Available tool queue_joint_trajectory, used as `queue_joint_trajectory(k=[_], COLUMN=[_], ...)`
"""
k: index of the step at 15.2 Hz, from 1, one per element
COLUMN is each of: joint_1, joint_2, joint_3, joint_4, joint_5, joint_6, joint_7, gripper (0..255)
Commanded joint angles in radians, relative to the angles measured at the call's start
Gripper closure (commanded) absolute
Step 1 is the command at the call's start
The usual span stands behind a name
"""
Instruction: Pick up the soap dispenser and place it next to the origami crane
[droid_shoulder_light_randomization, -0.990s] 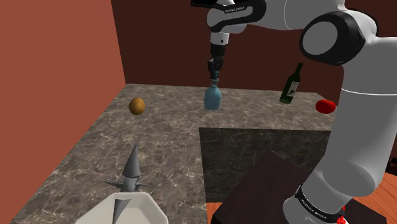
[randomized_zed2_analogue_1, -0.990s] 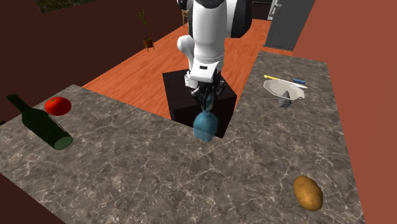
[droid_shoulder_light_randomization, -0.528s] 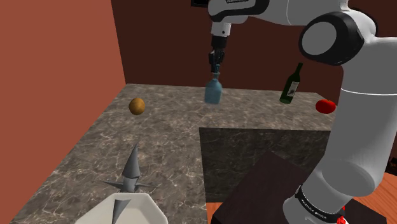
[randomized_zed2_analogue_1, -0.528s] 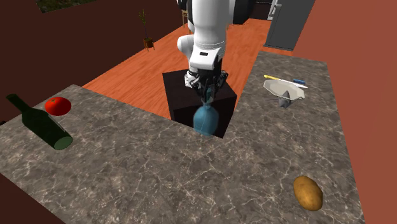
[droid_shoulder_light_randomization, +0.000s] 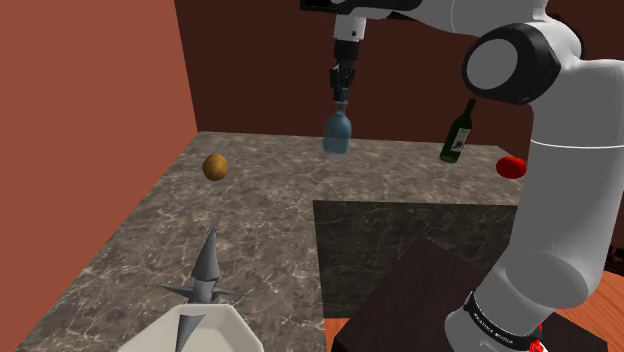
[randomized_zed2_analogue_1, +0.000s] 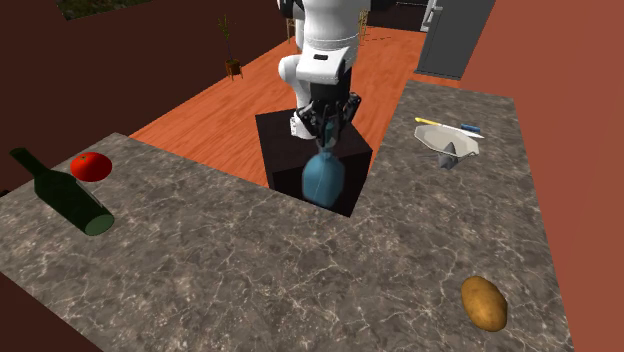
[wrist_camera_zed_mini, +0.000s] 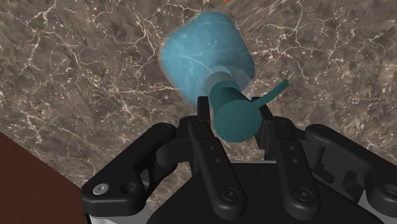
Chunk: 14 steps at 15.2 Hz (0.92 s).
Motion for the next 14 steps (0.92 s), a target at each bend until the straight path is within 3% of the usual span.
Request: queue_joint_trajectory(k=[1, 5, 14], joint_1=[-0.003, -0.009, 0.12], joint_2=[0.011, 0.036, -0.22], joint_3=[0.0, 0.0, 0.059], joint_4=[0.043, 0.124, -0.145], joint_5=[0.002, 0.007, -0.038], joint_6=[-0.032, -0.088, -0.064], joint_7=[0.001, 0.002, 0.173], gripper=[255, 255, 255])
